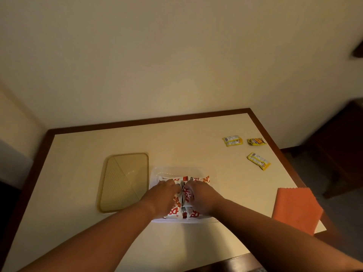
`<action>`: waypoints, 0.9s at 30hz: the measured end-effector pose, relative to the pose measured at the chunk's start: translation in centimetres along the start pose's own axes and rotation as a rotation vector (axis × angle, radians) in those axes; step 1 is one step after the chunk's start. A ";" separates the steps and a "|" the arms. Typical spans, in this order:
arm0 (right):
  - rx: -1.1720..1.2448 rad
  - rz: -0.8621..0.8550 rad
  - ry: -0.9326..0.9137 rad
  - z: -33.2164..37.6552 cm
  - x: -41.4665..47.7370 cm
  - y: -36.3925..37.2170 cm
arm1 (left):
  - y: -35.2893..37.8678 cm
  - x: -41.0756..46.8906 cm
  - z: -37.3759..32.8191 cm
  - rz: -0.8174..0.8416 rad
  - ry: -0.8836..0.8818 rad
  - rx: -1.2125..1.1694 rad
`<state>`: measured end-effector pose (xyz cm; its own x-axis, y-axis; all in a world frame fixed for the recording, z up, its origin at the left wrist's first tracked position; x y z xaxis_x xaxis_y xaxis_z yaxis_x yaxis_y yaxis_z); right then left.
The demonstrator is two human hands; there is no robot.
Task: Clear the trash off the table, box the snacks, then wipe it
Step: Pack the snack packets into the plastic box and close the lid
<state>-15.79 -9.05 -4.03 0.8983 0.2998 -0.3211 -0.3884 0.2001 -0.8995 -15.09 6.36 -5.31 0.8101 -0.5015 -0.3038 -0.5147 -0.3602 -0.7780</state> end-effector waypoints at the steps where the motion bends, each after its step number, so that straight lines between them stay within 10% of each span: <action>1: 0.016 0.005 -0.007 0.0 0.0 -0.2 | -0.4 0.1 0.0 0.003 -0.017 -0.060; 12: 0.298 -0.364 0.345 -13.5 -2.4 -8.8 | -6.0 7.8 -9.3 -0.238 0.047 -0.262; 27: -0.186 -0.122 0.508 -32.8 3.2 -6.4 | 2.3 31.3 -16.5 -0.046 -0.013 0.098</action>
<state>-3.68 -39.96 -9.04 0.9386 -0.2120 -0.2721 -0.2735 0.0231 -0.9616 4.50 -23.13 -7.51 0.8363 -0.4754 -0.2731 -0.4472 -0.3035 -0.8414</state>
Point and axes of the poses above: each hand's wrist, its own x-axis towards the middle knuckle, its own y-axis out of the palm, z = x × y, the point moved 5 cm from there along x, towards the middle knuckle, and after that the axes turned 13 degrees about -x, right-handed, at the moved point
